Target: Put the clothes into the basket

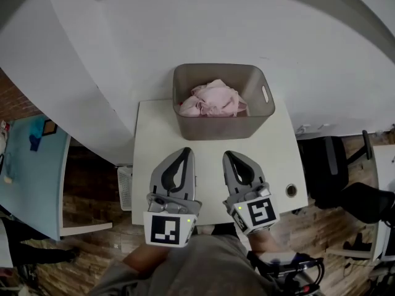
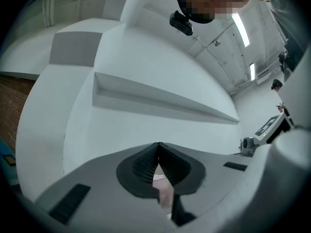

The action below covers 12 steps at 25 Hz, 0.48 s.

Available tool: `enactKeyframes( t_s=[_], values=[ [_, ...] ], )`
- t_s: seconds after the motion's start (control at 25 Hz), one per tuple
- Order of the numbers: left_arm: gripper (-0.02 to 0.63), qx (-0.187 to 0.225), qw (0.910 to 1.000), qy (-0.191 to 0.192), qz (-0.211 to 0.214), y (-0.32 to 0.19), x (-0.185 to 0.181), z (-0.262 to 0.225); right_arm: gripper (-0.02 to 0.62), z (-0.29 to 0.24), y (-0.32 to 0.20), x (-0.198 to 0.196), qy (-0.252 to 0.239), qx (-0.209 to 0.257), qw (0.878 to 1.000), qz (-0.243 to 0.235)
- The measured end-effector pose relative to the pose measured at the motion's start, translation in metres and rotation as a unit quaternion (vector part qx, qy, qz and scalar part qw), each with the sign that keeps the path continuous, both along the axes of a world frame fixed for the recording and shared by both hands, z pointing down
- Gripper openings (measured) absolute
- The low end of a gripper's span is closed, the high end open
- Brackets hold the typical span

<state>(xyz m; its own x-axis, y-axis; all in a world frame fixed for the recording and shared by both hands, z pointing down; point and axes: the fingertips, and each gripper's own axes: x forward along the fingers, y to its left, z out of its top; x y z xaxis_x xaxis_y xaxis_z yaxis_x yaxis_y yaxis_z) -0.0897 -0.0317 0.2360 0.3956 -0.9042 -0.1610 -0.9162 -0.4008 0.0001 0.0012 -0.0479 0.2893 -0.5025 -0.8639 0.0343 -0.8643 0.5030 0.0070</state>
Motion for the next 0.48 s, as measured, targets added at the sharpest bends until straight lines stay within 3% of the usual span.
enactKeyframes(
  t_s=[0.48],
  values=[
    [0.009,0.008,0.9998,-0.006,0.016,0.044,0.001,-0.001,0.006,0.001,0.047,-0.012,0.001,0.022,1.000,-0.004]
  ],
)
